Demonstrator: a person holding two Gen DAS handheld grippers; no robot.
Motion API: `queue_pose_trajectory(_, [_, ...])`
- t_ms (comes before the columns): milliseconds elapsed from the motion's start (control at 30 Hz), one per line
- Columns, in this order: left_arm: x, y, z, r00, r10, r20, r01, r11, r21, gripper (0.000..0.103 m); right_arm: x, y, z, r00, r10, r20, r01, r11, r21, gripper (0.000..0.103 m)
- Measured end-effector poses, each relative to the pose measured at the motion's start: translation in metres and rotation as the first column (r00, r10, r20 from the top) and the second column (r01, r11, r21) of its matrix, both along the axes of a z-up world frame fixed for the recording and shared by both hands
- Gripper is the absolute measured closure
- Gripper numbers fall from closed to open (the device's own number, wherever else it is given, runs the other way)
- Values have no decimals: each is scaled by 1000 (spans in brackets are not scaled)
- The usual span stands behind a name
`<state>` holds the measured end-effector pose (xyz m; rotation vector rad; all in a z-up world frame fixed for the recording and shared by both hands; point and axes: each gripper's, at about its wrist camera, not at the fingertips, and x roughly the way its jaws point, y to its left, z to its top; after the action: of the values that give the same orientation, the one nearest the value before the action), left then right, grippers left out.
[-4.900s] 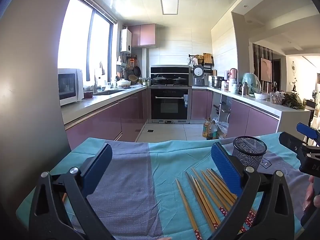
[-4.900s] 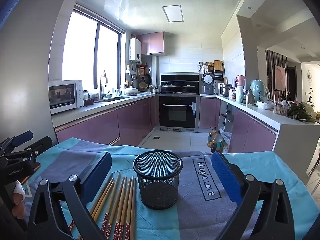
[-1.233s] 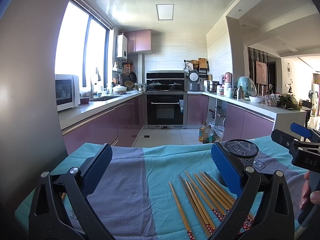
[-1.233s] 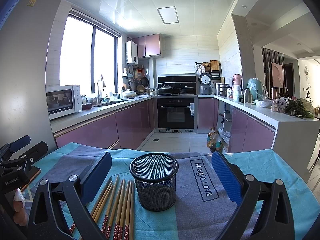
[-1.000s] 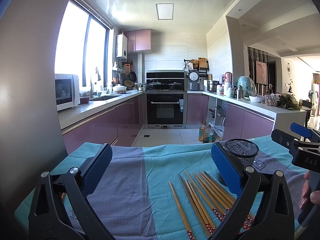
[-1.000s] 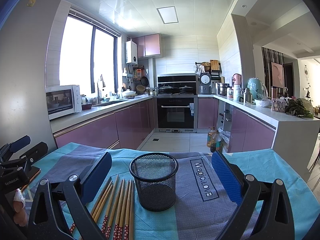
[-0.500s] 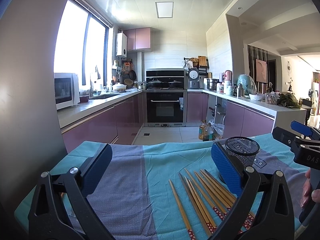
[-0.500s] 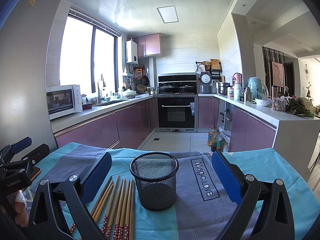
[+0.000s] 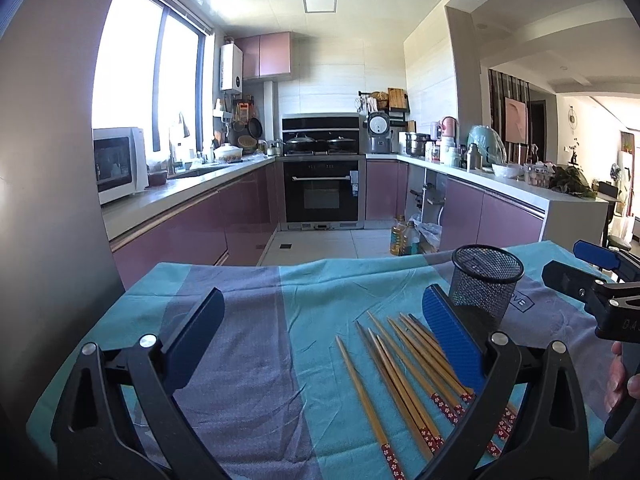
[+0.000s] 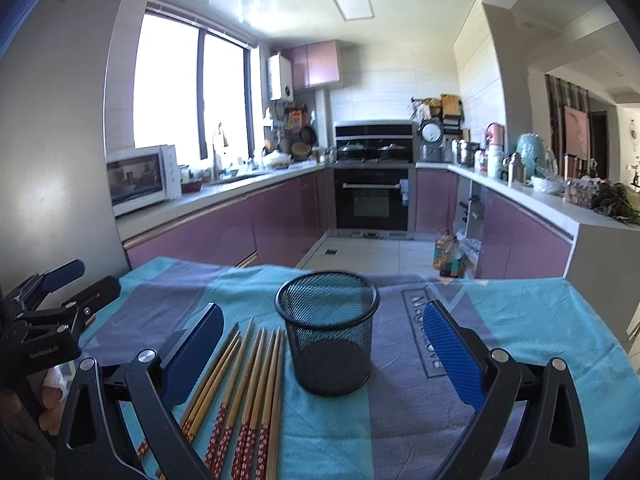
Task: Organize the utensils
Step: 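Grasp a wooden chopstick with the right tool while the left tool grasps another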
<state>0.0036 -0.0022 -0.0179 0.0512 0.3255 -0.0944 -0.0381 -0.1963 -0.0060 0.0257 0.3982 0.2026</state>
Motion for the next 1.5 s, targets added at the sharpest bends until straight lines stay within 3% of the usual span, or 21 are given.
queue_pose_trajectory(133, [16,2,-14,994,-21,-103,24,999,25,5,11,11,-18,990,68,-124,-72,997,-33,11])
queue_pose_trajectory(233, [28,1,-27,983,-21,-183,34,997,69,6,20,20,-34,970,97,-221,-110,993,-51,25])
queue_pose_trajectory(300, [35,0,-35,972,-37,-232,57,995,80,10,27,26,-43,957,96,-273,-118,991,-67,37])
queue_pose_trajectory(367, [42,-3,-45,957,-75,-279,97,993,66,14,35,30,-51,940,100,-326,-130,989,-73,40])
queue_pose_trajectory(567, [63,-11,-71,914,-128,-385,160,986,53,31,48,42,-65,904,112,-413,-159,984,-82,64])
queue_pose_trajectory(767, [79,-19,-89,874,-166,-457,202,979,31,47,59,46,-73,884,111,-455,-167,982,-84,74])
queue_pose_trajectory(1000, [96,-26,-101,819,-200,-537,230,973,-10,64,70,57,-80,872,110,-477,-189,975,-121,75])
queue_pose_trajectory(1133, [106,-33,-103,811,-209,-547,237,971,-19,74,78,63,-80,871,112,-479,-189,975,-117,76])
queue_pose_trajectory(1267, [114,-36,-103,807,-194,-558,214,976,-31,88,81,63,-81,867,129,-481,-193,978,-84,94])
queue_pose_trajectory(1500, [118,-29,-101,798,-210,-564,182,978,-107,95,78,62,-78,872,139,-470,-184,982,-50,97])
